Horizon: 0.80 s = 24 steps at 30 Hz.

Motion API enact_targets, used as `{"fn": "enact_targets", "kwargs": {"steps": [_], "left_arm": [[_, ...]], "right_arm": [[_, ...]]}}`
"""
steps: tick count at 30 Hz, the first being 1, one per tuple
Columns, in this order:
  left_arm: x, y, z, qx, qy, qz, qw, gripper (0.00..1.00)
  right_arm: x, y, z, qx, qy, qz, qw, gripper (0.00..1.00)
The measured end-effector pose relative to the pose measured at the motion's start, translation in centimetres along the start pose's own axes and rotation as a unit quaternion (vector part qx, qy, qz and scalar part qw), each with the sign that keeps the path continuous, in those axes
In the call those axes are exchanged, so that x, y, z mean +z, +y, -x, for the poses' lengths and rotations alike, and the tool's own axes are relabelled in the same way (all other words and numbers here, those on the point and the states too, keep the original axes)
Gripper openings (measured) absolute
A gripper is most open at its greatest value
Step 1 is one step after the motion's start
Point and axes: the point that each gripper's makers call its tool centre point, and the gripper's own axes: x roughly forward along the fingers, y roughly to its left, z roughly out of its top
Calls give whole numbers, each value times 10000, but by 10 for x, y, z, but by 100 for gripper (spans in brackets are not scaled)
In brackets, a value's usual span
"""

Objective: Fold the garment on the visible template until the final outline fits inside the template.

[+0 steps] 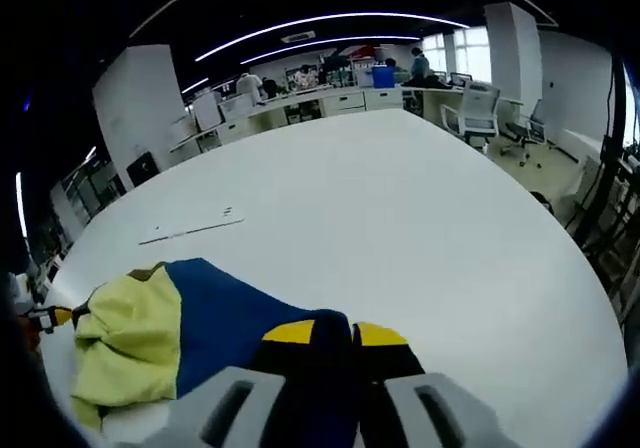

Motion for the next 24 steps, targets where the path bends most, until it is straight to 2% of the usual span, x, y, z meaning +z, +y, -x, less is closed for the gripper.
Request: {"fn": "enact_targets", "kwargs": {"steps": [5,8,12,15,21,24], "left_arm": [[-1,-18,9,-165,-156,-157,9996,19],[-5,-39,15,-458,-223,-319,9982,21],[-12,-57,20,-695,-211,-509,9961,27],[-19,-71,25,-872,-208,-628,9940,32],[-37,-90,29,-1076,-65,-711,9916,33],[-49,-100,29,-1193,26,-654,9907,33]], "right_arm": [[-5,25,12,275,9,79,9996,37],[-11,51,24,599,44,98,9981,43],[-19,81,36,987,54,153,9950,53],[-26,98,44,1239,107,236,9920,57],[-44,135,63,1682,192,461,9845,60],[-56,156,75,1977,262,566,9783,60]]}}
